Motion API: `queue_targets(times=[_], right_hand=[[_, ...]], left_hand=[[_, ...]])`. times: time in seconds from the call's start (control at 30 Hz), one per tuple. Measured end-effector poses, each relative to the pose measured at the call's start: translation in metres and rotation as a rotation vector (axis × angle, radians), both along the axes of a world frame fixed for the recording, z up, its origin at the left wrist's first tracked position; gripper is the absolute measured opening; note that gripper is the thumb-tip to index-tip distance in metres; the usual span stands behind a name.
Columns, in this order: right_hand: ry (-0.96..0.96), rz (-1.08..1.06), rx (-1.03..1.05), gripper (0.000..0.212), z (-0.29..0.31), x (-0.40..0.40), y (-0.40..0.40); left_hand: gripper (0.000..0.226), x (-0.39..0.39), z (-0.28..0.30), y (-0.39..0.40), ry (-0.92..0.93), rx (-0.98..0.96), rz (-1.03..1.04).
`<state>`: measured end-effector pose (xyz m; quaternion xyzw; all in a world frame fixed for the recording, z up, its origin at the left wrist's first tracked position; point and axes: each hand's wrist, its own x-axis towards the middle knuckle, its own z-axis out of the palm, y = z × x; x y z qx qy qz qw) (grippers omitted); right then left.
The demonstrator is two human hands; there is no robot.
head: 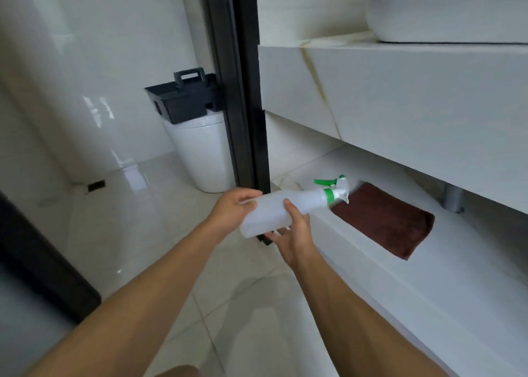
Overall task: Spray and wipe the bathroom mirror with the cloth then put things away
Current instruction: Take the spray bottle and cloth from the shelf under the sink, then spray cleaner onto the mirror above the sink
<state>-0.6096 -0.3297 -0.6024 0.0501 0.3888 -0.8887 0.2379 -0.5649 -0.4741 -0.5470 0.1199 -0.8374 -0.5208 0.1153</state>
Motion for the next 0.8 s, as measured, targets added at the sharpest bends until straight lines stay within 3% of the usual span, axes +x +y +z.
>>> queue_targets(times=[0.17, 0.3, 0.5, 0.8], right_hand=[[0.096, 0.2, 0.009, 0.054, 0.026, 0.013, -0.07], [0.291, 0.301, 0.108, 0.057, 0.094, 0.01, -0.106], [0.556, 0.33, 0.176, 0.059, 0.267, -0.007, -0.122], [0.721, 0.335, 0.199, 0.055, 0.55, -0.026, -0.087]], left_hand=[[0.029, 0.048, 0.028, -0.064, 0.022, -0.032, 0.171], [0.026, 0.072, 0.078, -0.099, 0.093, -0.011, 0.246], [0.03, 0.075, 0.218, -0.119, 0.239, 0.006, 0.281], [0.033, 0.057, 0.473, -0.093, 0.332, 0.096, 0.228]])
